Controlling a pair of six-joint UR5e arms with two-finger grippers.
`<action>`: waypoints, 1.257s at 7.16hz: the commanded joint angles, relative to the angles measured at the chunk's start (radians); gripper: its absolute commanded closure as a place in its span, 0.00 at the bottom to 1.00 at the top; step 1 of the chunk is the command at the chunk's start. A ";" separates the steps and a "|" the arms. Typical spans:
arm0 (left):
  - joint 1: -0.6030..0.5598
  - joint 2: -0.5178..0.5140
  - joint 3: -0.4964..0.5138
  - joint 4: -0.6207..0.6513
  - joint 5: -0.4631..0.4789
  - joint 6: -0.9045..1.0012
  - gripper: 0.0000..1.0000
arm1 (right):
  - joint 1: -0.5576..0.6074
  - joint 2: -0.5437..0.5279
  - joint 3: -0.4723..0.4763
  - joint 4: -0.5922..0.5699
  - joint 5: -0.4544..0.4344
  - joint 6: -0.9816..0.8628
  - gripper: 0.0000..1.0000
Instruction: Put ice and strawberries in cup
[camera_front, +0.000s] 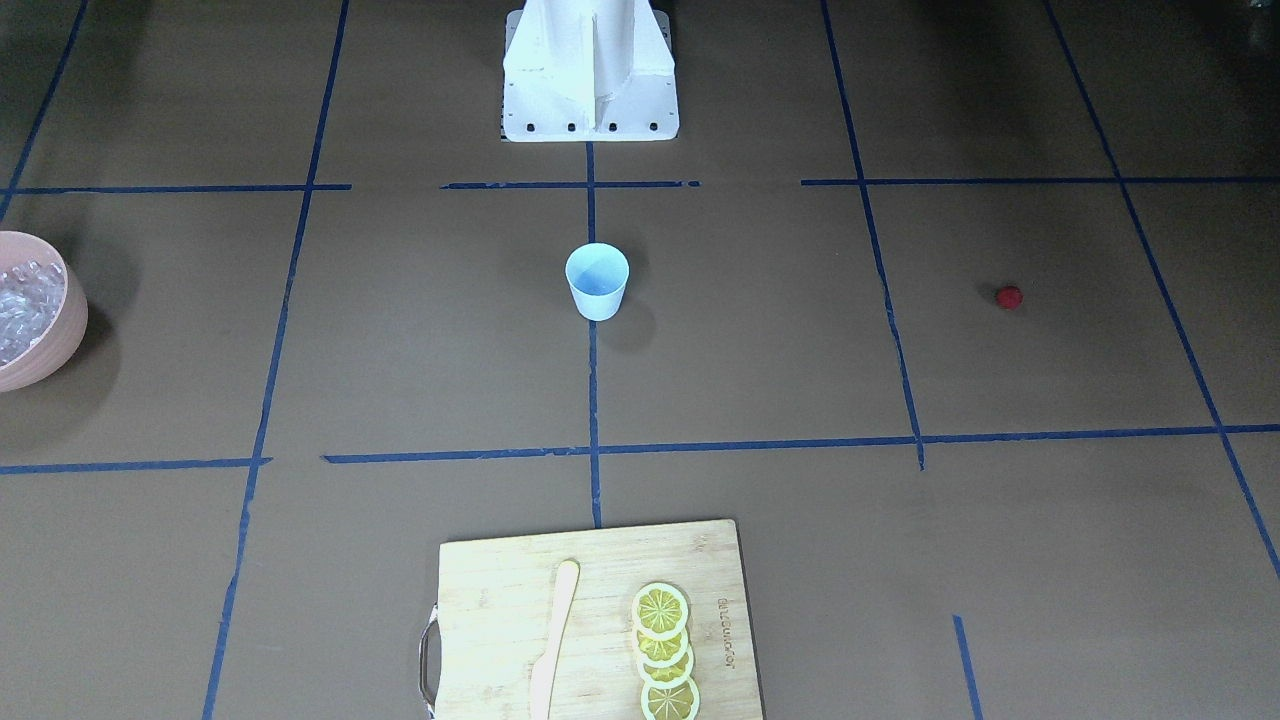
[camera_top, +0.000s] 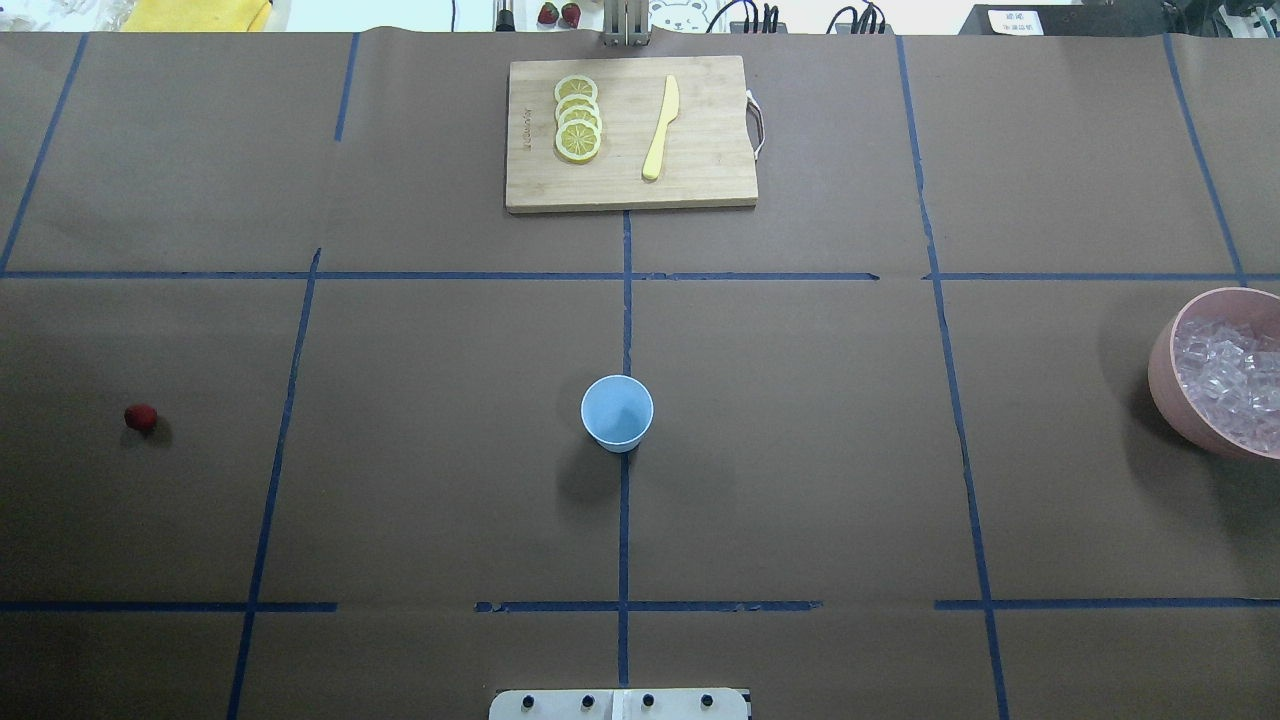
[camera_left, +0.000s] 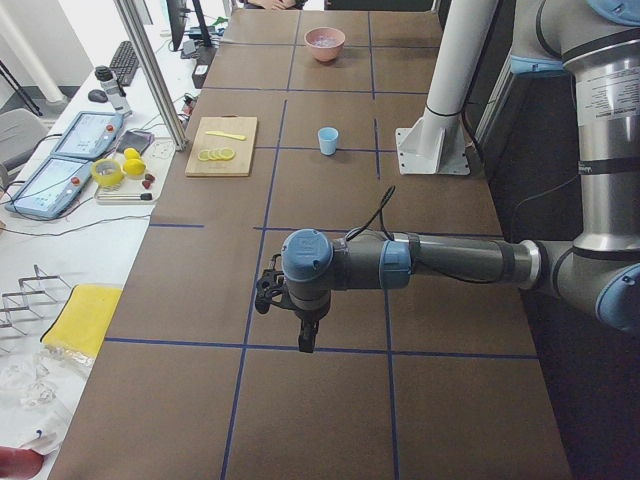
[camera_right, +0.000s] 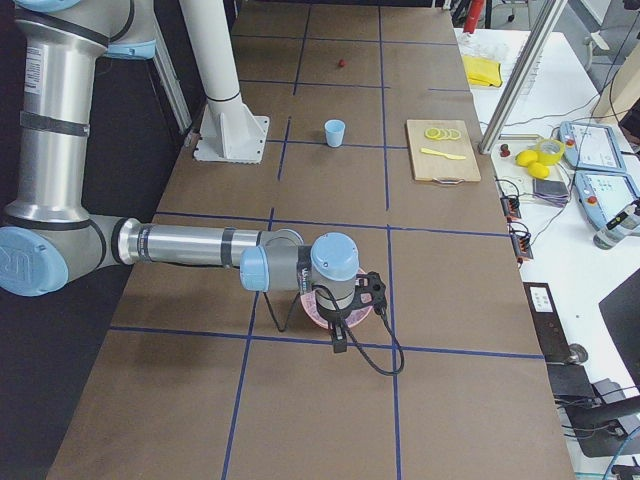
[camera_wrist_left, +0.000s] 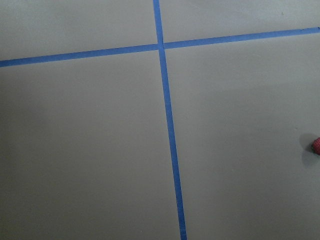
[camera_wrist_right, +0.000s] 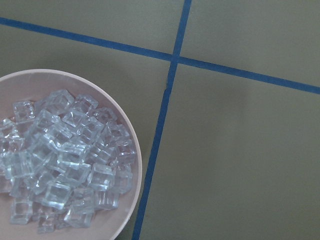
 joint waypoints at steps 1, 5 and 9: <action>0.000 0.000 -0.008 -0.004 -0.003 -0.005 0.00 | 0.000 0.000 0.002 0.000 0.001 0.002 0.00; 0.000 0.000 -0.008 -0.004 -0.005 -0.003 0.00 | -0.023 0.021 0.017 0.039 0.010 0.122 0.00; 0.000 0.000 -0.009 -0.004 -0.005 -0.002 0.00 | -0.244 0.021 0.011 0.274 -0.036 0.466 0.00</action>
